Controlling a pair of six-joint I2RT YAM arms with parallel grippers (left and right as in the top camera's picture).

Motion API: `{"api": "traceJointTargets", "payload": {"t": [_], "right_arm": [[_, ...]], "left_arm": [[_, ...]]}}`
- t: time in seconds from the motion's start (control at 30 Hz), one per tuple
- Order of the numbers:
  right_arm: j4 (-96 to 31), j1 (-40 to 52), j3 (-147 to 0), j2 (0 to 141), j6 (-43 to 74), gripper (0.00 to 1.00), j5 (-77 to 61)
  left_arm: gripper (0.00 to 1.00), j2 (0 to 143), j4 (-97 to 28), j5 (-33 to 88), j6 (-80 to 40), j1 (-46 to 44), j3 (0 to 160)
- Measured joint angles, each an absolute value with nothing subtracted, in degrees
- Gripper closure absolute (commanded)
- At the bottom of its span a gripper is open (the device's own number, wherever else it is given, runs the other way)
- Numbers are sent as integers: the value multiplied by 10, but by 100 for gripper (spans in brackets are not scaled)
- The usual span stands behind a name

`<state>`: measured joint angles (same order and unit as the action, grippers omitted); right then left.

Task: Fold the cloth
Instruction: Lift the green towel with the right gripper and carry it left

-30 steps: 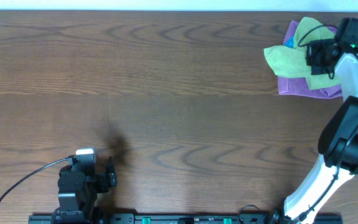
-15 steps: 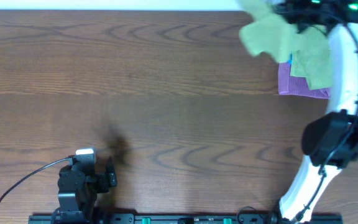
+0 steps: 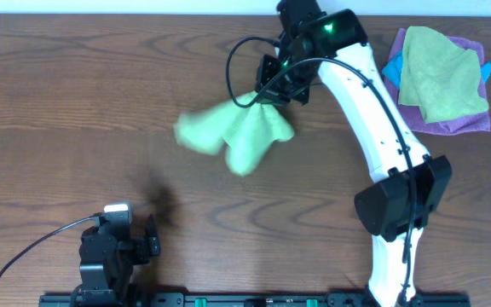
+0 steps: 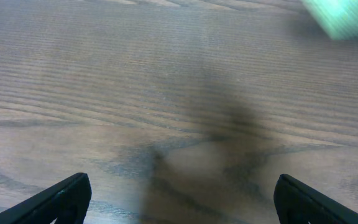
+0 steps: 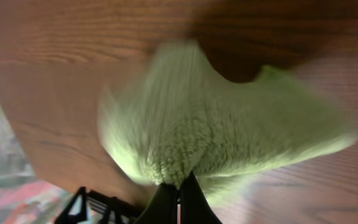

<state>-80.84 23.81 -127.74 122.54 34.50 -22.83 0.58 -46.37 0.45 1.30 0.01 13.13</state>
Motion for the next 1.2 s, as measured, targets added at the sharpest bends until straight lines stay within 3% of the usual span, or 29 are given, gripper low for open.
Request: {"api": "traceJointTargets", "payload": {"t": [0.17,0.5,0.83,1.03,1.07,1.1,1.13,1.2], "right_arm": [[-847,239,-1277,1225,281,99,-209],[-682,234,-1275,1225,239,99,-155],[-949,258,-1274,1225,242,99,-227],[-899,280,-1273,1225,236,98,-227],[-864,281,-1271,1225,234,89,-207],[-831,280,-1268,1225,236,40,-182],[-792,280,-1261,1225,237,1,-153],[-703,277,-1234,1225,236,1,-79]], "left_arm": [[5,6,-464,4,13,0,131],[5,6,-464,4,13,0,131],[5,6,-464,4,13,0,131],[5,6,-463,4,13,0,131],[5,6,-464,4,13,0,131],[5,6,-464,4,13,0,131],[5,6,-463,4,13,0,131],[5,6,-463,4,13,0,131]]}}
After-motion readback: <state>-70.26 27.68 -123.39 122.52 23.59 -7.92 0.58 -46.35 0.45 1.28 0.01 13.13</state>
